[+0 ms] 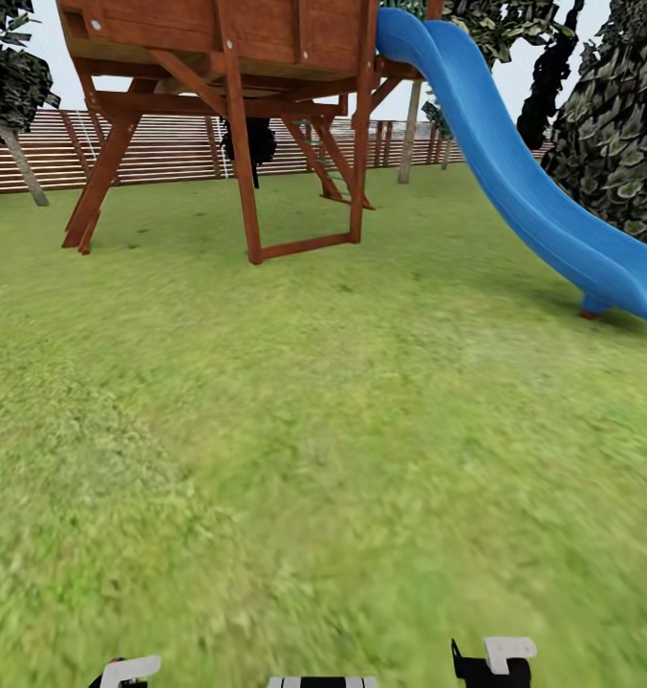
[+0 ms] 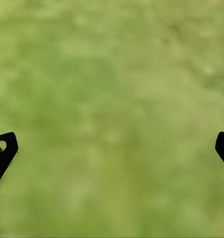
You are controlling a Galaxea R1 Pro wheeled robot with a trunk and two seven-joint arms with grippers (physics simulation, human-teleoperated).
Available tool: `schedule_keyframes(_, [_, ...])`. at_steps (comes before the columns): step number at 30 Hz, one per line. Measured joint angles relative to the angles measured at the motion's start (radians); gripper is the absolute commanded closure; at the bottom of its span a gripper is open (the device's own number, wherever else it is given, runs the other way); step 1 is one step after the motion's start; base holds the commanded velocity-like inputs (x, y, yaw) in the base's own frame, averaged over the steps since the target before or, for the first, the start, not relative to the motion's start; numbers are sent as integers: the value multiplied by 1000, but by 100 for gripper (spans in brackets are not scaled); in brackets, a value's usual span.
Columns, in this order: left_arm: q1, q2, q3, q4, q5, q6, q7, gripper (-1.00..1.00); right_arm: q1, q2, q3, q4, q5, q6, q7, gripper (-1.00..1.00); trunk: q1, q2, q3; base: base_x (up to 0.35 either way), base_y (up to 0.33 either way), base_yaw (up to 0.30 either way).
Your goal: Pick up the pesticide atomizer in the garden and spray insectifuge to fully cover both potted plants in the garden.
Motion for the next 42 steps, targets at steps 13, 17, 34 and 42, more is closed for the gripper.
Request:
schedule_keyframes(13, [0,0,0,-1,0,-1,0,100,0,-4,0,0,0,-2,0,-100,0,0,0,333,41,0])
schedule_keyframes(17, [0,0,0,-2,0,-1,0,100,0,-1,0,-1,-1,-1,-1,-100,0,0,0,336,0,0])
schedule_keyframes(34, [0,-2,-1,-1,0,-1,0,100,1,2,0,-1,-1,0,-1,-100,0,0,5,337,0,-228])
schedule_keyframes(42, [0,-1,0,-2,0,-1,0,100,0,2,0,-1,-1,0,-1,-100,0,0,9,337,0,-259])
